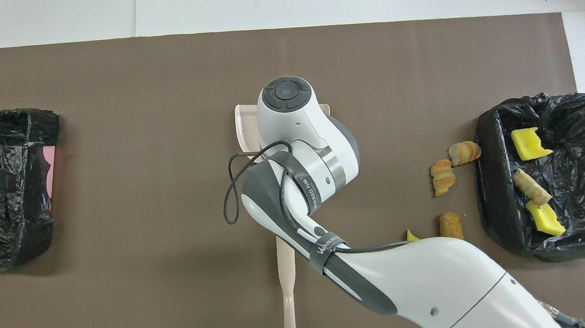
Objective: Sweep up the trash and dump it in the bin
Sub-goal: 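Set the dustpan down at the table center with the right gripper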
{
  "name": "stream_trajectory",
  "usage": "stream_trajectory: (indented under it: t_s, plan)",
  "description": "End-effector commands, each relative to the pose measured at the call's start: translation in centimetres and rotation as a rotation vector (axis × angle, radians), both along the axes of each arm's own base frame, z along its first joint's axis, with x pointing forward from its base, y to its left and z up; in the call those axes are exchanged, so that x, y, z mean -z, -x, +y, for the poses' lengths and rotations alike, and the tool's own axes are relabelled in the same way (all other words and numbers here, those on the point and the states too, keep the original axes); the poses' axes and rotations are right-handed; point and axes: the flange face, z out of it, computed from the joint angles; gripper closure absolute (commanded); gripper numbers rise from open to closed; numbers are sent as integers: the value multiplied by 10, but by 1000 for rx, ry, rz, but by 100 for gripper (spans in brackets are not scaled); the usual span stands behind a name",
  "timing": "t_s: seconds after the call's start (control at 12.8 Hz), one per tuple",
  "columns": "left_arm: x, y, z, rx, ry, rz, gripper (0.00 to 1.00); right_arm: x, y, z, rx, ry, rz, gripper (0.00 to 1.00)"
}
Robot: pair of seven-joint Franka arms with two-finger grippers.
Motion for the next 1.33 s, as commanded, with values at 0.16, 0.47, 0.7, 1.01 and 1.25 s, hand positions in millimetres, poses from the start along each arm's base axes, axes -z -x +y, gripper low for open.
stream_trajectory:
  t_s: [0.16, 0.47, 0.7, 1.01, 1.25]
  plan:
    - [-4, 0, 4, 1, 14, -21, 0, -21, 22, -6, 22, -3, 55, 0]
    - [-4, -4, -1, -4, 15, -44, 0, -33, 70, 6, -25, 34, 98, 0]
    - [-3, -3, -2, 10, 14, -44, 0, -29, 112, 22, -72, 42, 91, 0]
    - [-2, -2, -4, 21, 12, -41, 0, -7, 181, 33, -83, 61, 41, 0]
    - [0, -2, -6, 22, 12, -32, 0, 9, 227, 27, -43, 50, 40, 0]
